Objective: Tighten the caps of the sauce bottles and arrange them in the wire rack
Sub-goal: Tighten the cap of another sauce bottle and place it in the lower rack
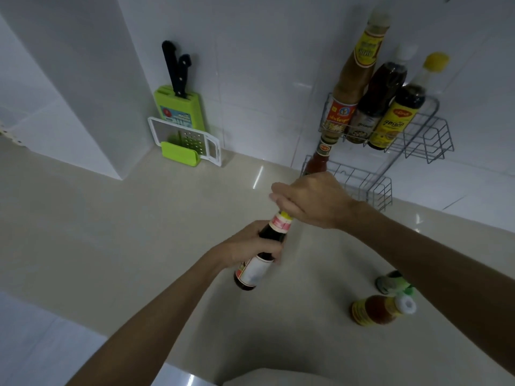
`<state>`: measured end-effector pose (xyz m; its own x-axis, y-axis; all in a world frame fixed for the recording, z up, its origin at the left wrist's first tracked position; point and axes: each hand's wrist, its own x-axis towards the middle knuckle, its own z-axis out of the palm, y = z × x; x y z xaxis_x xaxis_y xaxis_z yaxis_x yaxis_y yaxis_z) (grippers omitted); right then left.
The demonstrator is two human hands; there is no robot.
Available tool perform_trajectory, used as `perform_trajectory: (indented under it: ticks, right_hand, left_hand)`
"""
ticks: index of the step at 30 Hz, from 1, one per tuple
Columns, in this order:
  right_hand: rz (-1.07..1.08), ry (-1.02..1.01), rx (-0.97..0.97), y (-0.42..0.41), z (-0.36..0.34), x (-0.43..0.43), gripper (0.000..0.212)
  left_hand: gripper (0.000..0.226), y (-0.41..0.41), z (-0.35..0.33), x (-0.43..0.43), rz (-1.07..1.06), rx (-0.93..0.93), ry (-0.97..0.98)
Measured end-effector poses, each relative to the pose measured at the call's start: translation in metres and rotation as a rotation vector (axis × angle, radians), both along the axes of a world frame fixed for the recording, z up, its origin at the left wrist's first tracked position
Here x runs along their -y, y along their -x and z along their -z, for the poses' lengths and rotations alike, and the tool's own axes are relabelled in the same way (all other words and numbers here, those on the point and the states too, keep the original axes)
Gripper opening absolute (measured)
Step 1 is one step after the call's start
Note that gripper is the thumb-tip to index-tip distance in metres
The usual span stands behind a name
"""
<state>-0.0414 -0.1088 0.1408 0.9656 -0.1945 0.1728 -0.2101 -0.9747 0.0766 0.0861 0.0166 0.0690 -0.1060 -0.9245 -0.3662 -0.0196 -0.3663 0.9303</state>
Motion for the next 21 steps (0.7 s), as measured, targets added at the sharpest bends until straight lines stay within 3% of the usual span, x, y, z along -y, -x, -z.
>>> perform_trajectory:
  ticks: [2, 4, 5, 7, 9, 11, 13, 15, 16, 17, 18, 19, 21]
  right_hand:
    - [0.208, 0.175, -0.114, 0.002, 0.0, -0.008, 0.032]
    - [0.363, 0.136, -0.244, 0.005, 0.002, -0.02, 0.028]
    - [0.38, 0.043, -0.231, 0.008, 0.004, -0.023, 0.024]
    - [0.298, -0.185, -0.163, 0.02, -0.003, -0.03, 0.032]
    - [0.095, -0.164, -0.001, 0.029, -0.001, -0.032, 0.054]
    - [-0.005, -0.103, 0.1, 0.033, 0.001, -0.031, 0.052]
    - [0.137, -0.059, 0.108, 0.027, 0.001, -0.032, 0.038]
    - [0.494, -0.145, 0.024, 0.016, 0.001, -0.031, 0.028]
    - [0.563, -0.182, 0.023, 0.015, 0.005, -0.025, 0.031]
    - [0.556, -0.231, -0.015, 0.018, 0.004, -0.022, 0.035]
    - [0.487, -0.308, -0.05, 0.022, 0.003, -0.019, 0.041]
    - [0.394, -0.405, -0.036, 0.028, -0.004, -0.021, 0.049]
    - [0.111, -0.347, 0.044, 0.041, -0.013, -0.025, 0.055]
  left_hand:
    - [0.016, 0.014, -0.001, 0.001, -0.232, 0.307, 0.078]
    - [0.021, 0.023, 0.002, -0.003, -0.361, 0.719, 0.153]
    - [0.021, 0.023, 0.004, -0.006, -0.336, 0.741, 0.17]
    - [0.021, 0.016, 0.001, -0.013, -0.169, 0.45, 0.148]
    - [0.016, 0.009, -0.01, -0.02, 0.05, 0.174, 0.113]
    - [0.015, 0.009, -0.015, -0.019, 0.125, 0.071, 0.115]
    - [0.014, 0.023, -0.015, -0.013, -0.021, 0.082, 0.113]
    - [0.013, 0.04, -0.007, -0.005, -0.285, 0.274, 0.107]
    - [0.015, 0.044, -0.003, -0.002, -0.378, 0.423, 0.103]
    - [0.017, 0.044, -0.001, -0.001, -0.399, 0.519, 0.111]
    - [0.016, 0.041, -0.002, -0.001, -0.337, 0.501, 0.13]
    - [0.014, 0.034, -0.006, -0.001, -0.208, 0.393, 0.144]
    - [0.014, 0.024, -0.018, -0.003, 0.091, 0.197, 0.128]
